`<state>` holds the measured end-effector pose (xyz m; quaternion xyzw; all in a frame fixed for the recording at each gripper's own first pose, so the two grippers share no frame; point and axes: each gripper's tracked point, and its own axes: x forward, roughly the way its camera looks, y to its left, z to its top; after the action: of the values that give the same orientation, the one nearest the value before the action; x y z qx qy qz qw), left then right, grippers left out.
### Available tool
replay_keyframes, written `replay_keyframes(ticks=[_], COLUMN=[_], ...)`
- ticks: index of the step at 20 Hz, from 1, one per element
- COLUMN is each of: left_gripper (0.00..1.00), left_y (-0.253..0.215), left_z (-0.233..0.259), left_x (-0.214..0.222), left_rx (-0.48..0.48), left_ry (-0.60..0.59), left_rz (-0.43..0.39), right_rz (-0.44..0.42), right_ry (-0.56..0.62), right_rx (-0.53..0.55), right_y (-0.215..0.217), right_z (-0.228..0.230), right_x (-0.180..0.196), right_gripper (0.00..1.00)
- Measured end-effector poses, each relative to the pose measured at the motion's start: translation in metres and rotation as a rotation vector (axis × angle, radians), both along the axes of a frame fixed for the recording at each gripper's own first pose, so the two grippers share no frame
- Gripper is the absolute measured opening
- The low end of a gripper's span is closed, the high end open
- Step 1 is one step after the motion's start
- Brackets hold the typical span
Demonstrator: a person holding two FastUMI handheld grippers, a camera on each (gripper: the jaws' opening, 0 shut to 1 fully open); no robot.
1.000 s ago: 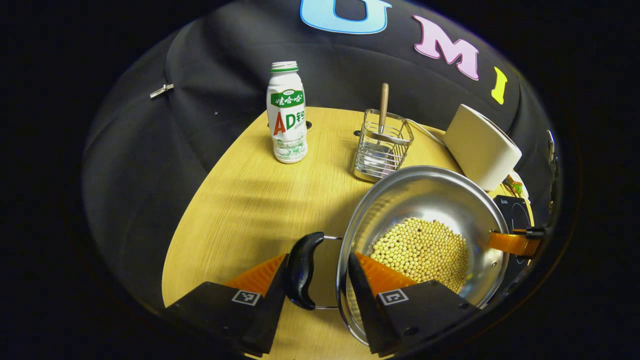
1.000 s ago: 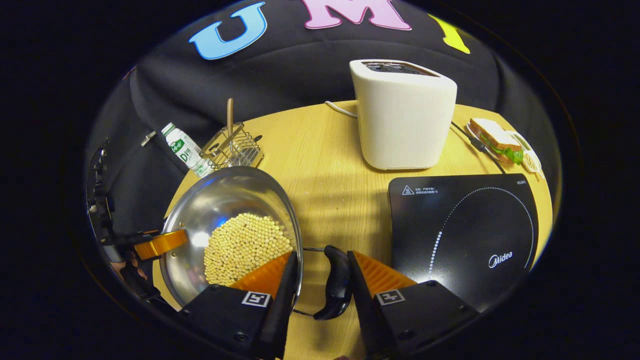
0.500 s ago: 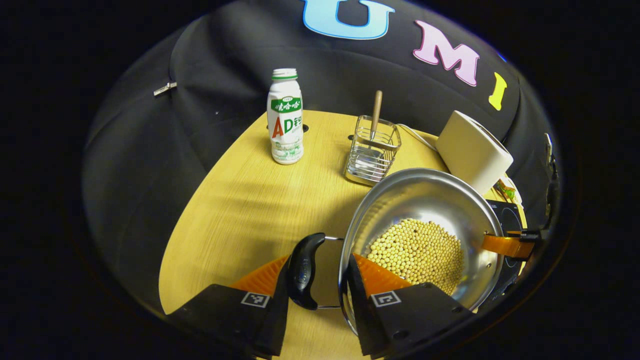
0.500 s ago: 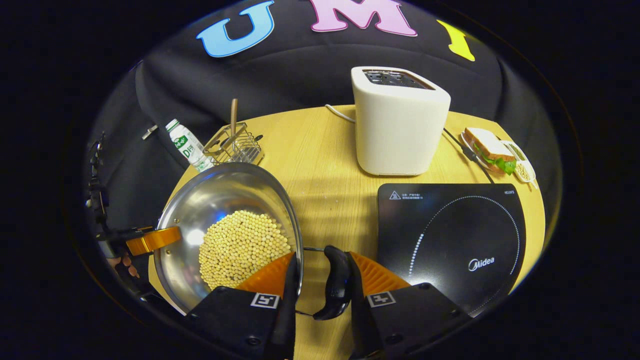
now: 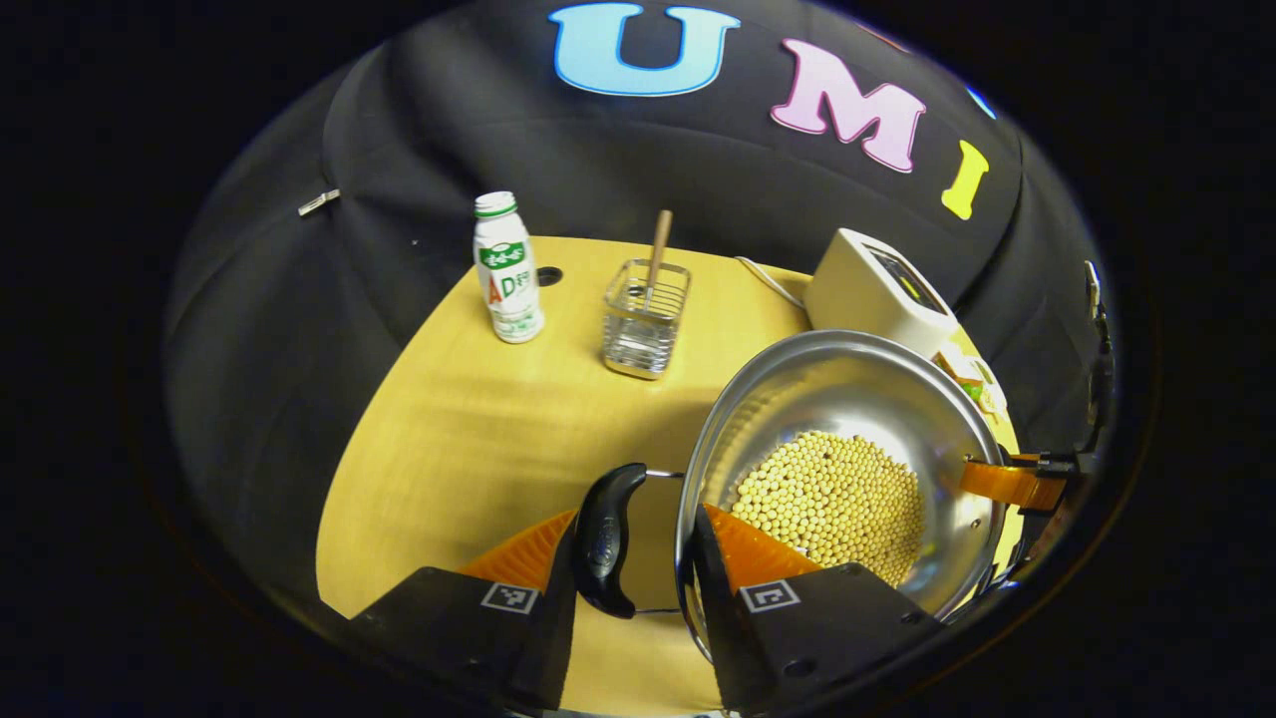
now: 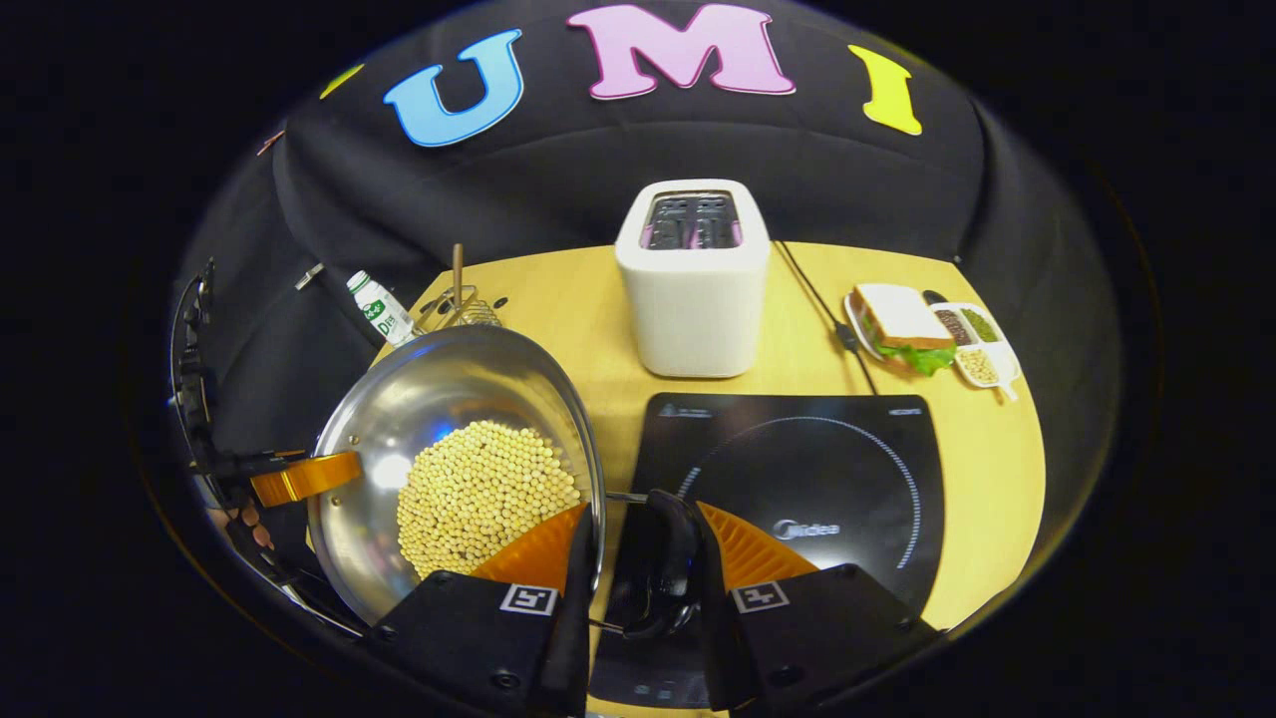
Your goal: First push the handle of the pot to place it horizontally, then grasp the pot with both hands and set it on the induction cooktop.
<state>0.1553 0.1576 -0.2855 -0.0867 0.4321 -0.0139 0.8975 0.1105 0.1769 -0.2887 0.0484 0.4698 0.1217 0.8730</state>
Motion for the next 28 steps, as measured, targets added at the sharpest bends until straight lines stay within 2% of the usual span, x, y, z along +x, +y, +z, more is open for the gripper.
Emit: replay_keyframes(ticks=[13, 14, 15, 21, 22, 23, 28], left_gripper=[0.59, 0.59, 0.58, 0.58, 0.59, 0.58, 0.58], left_y=[-0.159, -0.169, -0.179, -0.214, -0.219, -0.223, -0.237], left_z=[0.022, 0.021, 0.020, 0.008, 0.007, 0.004, -0.004], left_x=[0.016, 0.018, 0.020, 0.028, 0.030, 0.032, 0.037], left_rx=[-0.022, -0.020, -0.019, -0.016, -0.015, -0.015, -0.010], left_ry=[-0.022, -0.020, -0.020, -0.010, -0.008, -0.006, 0.003], left_rz=[-0.121, -0.130, -0.138, -0.166, -0.168, -0.170, -0.180], right_rz=[-0.082, -0.090, -0.095, -0.123, -0.124, -0.126, -0.137], right_ry=[-0.005, -0.001, 0.002, 0.016, 0.019, 0.021, 0.033], right_rx=[-0.021, -0.021, -0.022, -0.021, -0.020, -0.019, -0.016], right_y=[-0.154, -0.163, -0.172, -0.207, -0.210, -0.213, -0.226], right_z=[0.007, 0.004, 0.001, -0.014, -0.017, -0.020, -0.033], right_x=[0.003, 0.004, 0.005, 0.011, 0.012, 0.013, 0.016], right_gripper=[0.48, 0.44, 0.48, 0.48, 0.44, 0.48, 0.48])
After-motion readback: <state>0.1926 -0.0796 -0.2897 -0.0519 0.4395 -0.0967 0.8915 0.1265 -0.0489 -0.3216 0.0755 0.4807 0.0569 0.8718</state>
